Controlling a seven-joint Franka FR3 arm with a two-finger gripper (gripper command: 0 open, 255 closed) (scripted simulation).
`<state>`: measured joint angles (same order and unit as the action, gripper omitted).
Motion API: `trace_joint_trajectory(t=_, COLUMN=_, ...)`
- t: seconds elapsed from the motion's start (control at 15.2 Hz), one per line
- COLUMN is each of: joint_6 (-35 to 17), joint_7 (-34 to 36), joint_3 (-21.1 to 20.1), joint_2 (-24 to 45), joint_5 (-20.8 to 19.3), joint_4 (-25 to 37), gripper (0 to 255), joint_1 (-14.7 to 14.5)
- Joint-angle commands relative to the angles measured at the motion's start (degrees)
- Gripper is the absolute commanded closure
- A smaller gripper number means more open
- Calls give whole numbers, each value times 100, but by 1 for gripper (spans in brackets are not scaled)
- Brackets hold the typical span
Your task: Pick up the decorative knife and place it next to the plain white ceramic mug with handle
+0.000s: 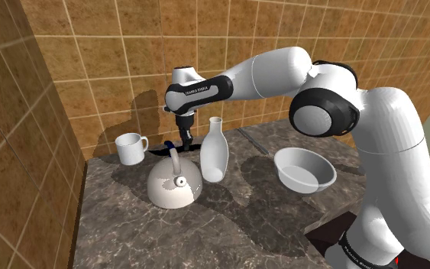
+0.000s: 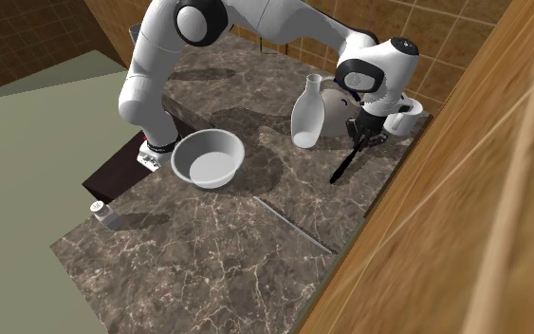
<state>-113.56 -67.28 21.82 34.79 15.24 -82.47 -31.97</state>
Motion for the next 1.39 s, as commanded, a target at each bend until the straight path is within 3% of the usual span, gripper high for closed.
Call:
trace_joint_trajectory(t=0.0, joint_6=-3, joint_7=0, joint_3=0, joint_2=0, joint_5=1, joint_4=-2, gripper=255, joint_1=0)
trace_joint_trajectory(t=0.13, joint_6=-3, joint_7=0, joint_3=0, joint_2=0, joint_5=1, joint_4=-2, gripper=255, joint_1=0)
trace_joint_trajectory(t=0.2, joint_6=-4, joint_7=0, joint_3=0, joint_2=0, joint_5=1, joint_4=-2, gripper=0, joint_1=0)
trace_joint_trajectory(t=0.53, joint_6=-3, joint_7=0, joint_3=0, joint_2=0, joint_5=1, joint_4=-1, gripper=0, joint_1=0)
trace_joint_trajectory(t=0.79, joint_6=613, joint_7=71, joint_3=57, joint_2=-187, joint_5=-94, joint_4=444, gripper=0, joint_1=26)
trace_joint_trajectory(t=1.32, joint_6=613, joint_7=71, joint_3=58, joint_2=-187, joint_5=-94, joint_4=444, gripper=0, joint_1=26)
